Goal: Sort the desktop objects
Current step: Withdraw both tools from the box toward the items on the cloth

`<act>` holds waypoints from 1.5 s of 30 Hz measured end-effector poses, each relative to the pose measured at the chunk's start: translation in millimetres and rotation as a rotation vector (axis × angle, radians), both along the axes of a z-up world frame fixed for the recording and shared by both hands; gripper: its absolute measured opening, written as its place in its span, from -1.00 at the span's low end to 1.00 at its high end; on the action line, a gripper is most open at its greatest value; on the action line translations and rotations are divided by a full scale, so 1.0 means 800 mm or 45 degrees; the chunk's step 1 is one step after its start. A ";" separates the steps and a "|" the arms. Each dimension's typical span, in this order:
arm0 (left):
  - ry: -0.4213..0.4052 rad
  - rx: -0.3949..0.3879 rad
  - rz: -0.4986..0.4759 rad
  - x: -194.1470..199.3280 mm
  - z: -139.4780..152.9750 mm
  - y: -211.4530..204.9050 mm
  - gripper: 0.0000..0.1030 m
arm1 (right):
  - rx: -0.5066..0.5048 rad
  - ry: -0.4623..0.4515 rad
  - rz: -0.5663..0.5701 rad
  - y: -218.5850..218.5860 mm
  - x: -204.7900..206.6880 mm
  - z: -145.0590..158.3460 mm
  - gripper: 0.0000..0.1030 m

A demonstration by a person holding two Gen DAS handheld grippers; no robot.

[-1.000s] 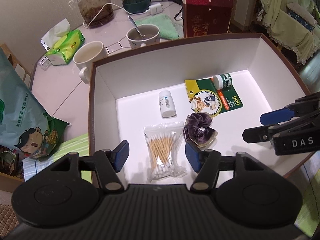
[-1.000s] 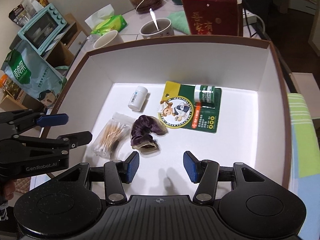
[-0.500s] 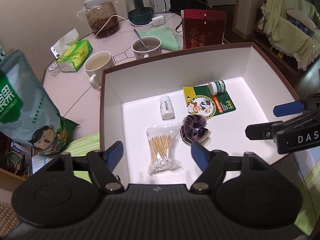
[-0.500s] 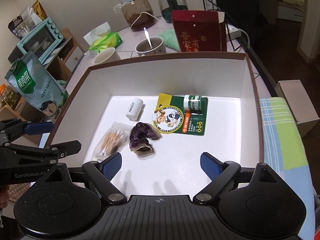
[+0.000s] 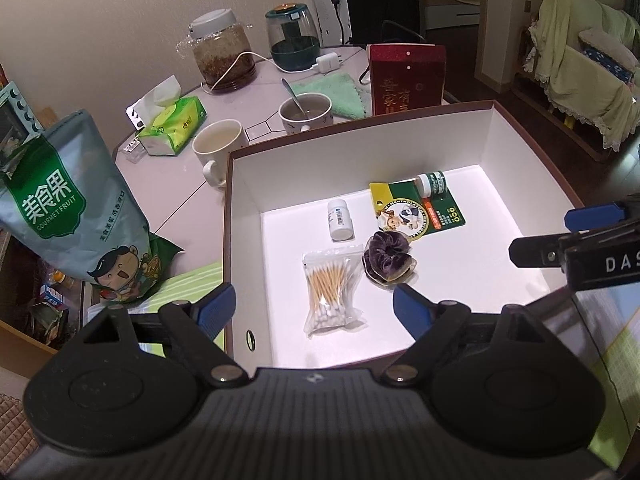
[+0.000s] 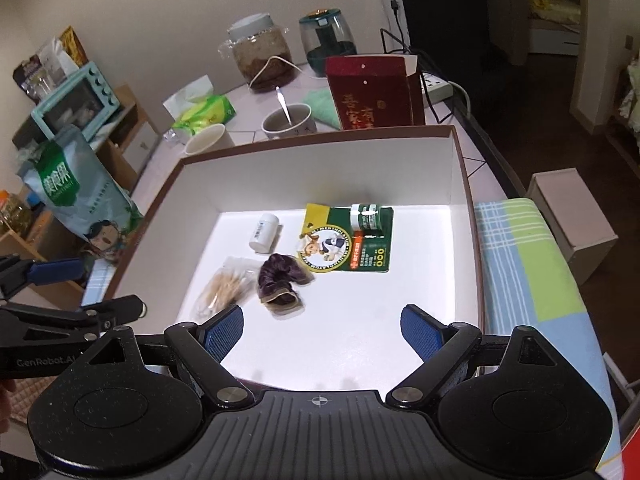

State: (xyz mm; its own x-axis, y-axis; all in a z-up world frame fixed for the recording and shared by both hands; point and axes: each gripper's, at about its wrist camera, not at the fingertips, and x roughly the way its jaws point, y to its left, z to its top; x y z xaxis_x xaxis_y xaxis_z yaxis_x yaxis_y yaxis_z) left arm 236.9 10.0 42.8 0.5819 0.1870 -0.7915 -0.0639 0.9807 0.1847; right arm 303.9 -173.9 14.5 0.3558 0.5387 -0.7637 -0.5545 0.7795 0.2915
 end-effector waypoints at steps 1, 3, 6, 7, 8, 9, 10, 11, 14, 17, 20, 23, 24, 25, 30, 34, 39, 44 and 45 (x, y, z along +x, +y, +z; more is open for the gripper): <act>-0.004 0.000 -0.003 -0.003 0.002 -0.001 0.64 | 0.003 -0.005 -0.009 -0.002 -0.002 0.002 0.72; -0.013 0.000 -0.010 -0.008 0.005 -0.005 0.64 | 0.009 -0.014 -0.026 -0.007 -0.006 0.006 0.72; -0.026 -0.002 -0.018 -0.016 0.010 -0.008 0.64 | 0.009 -0.021 -0.019 -0.013 -0.012 0.012 0.72; -0.030 -0.002 -0.017 -0.019 0.011 -0.009 0.64 | 0.006 -0.028 -0.019 -0.014 -0.015 0.014 0.72; -0.034 -0.001 -0.017 -0.021 0.013 -0.010 0.64 | 0.008 -0.033 -0.018 -0.016 -0.018 0.016 0.72; -0.039 0.001 -0.019 -0.024 0.014 -0.011 0.65 | 0.010 -0.038 -0.017 -0.018 -0.020 0.018 0.72; -0.043 0.002 -0.020 -0.027 0.015 -0.012 0.65 | 0.012 -0.042 -0.016 -0.019 -0.023 0.019 0.72; -0.048 0.002 -0.021 -0.030 0.017 -0.013 0.68 | 0.020 -0.046 -0.017 -0.021 -0.026 0.022 0.72; -0.060 0.003 -0.024 -0.038 0.020 -0.014 0.70 | 0.040 -0.055 -0.024 -0.027 -0.034 0.028 0.72; -0.071 0.004 -0.025 -0.047 0.023 -0.015 0.70 | 0.053 -0.061 -0.031 -0.033 -0.043 0.034 0.72; -0.081 0.005 -0.022 -0.058 0.026 -0.015 0.70 | 0.059 -0.065 -0.037 -0.039 -0.052 0.037 0.72; -0.087 0.000 -0.021 -0.067 0.028 -0.015 0.70 | 0.072 -0.061 -0.043 -0.045 -0.062 0.039 0.72; -0.089 0.000 -0.021 -0.071 0.028 -0.015 0.70 | 0.077 -0.060 -0.045 -0.048 -0.065 0.040 0.72; -0.091 0.002 -0.023 -0.074 0.029 -0.016 0.70 | 0.080 -0.058 -0.048 -0.050 -0.068 0.040 0.72; -0.096 -0.008 -0.035 -0.091 0.029 -0.018 0.70 | 0.091 -0.048 -0.063 -0.061 -0.082 0.042 0.72; -0.097 -0.022 -0.045 -0.104 0.027 -0.017 0.71 | 0.081 -0.036 -0.085 -0.072 -0.092 0.038 0.72; -0.088 -0.037 -0.055 -0.119 0.017 -0.013 0.72 | 0.070 0.001 -0.110 -0.087 -0.101 0.027 0.72; -0.076 -0.073 -0.058 -0.133 0.002 -0.005 0.72 | 0.064 0.059 -0.141 -0.101 -0.108 0.009 0.72; -0.070 -0.082 -0.054 -0.135 -0.001 -0.002 0.72 | 0.067 0.076 -0.148 -0.103 -0.109 0.005 0.72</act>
